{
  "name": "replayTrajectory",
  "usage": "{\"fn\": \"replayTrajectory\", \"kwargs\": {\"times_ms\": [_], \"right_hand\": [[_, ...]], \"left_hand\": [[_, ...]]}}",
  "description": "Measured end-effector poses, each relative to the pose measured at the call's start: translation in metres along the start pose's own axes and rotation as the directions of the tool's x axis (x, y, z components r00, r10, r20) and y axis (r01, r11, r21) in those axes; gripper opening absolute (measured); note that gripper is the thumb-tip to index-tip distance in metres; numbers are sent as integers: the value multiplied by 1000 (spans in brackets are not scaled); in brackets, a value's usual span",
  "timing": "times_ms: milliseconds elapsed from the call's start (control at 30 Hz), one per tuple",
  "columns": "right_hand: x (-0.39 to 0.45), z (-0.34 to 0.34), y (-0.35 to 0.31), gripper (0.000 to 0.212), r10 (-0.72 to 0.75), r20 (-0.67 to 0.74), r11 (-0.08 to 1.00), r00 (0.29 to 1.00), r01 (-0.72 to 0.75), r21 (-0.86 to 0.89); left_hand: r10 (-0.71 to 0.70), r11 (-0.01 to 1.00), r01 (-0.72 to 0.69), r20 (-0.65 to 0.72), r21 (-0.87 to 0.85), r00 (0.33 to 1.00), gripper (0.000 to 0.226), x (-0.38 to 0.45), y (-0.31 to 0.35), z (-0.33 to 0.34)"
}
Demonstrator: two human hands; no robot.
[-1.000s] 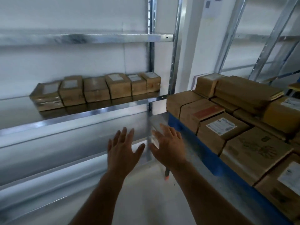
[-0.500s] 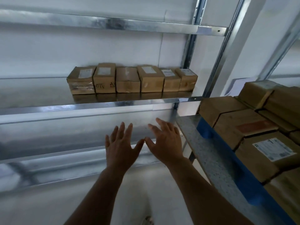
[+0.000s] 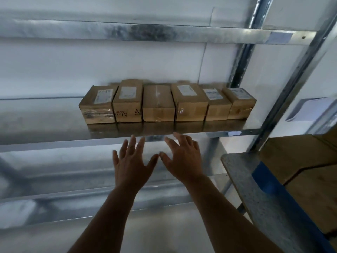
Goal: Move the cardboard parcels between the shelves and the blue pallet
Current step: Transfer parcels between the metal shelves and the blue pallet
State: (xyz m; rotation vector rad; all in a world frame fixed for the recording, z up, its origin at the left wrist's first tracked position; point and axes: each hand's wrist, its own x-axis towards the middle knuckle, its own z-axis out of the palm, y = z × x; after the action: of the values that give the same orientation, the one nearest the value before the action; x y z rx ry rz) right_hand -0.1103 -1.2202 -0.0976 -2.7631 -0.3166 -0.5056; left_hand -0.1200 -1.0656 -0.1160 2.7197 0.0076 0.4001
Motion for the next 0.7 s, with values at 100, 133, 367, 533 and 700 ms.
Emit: {"fn": "replayTrajectory", "kwargs": {"times_ms": [100, 133, 367, 533, 700], "right_hand": [[32, 13, 0, 53, -25, -5, 1000, 1000, 25, 8], [41, 18, 0, 54, -32, 9, 999, 999, 32, 10], [85, 51, -12, 55, -83, 66, 996, 994, 80, 46], [112, 76, -32, 55, -102, 81, 993, 991, 97, 65], [157, 104, -62, 57, -77, 114, 992, 990, 65, 106]], "left_hand": [[-40, 999, 40, -32, 9, 999, 78, 26, -10, 5], [-54, 999, 54, -34, 8, 998, 78, 33, -14, 7], [-134, 991, 134, -21, 14, 991, 75, 60, -50, 14], [-165, 986, 165, -4, 23, 986, 76, 84, -84, 15], [-164, 986, 164, -21, 1, 986, 77, 127, -127, 4]]}}
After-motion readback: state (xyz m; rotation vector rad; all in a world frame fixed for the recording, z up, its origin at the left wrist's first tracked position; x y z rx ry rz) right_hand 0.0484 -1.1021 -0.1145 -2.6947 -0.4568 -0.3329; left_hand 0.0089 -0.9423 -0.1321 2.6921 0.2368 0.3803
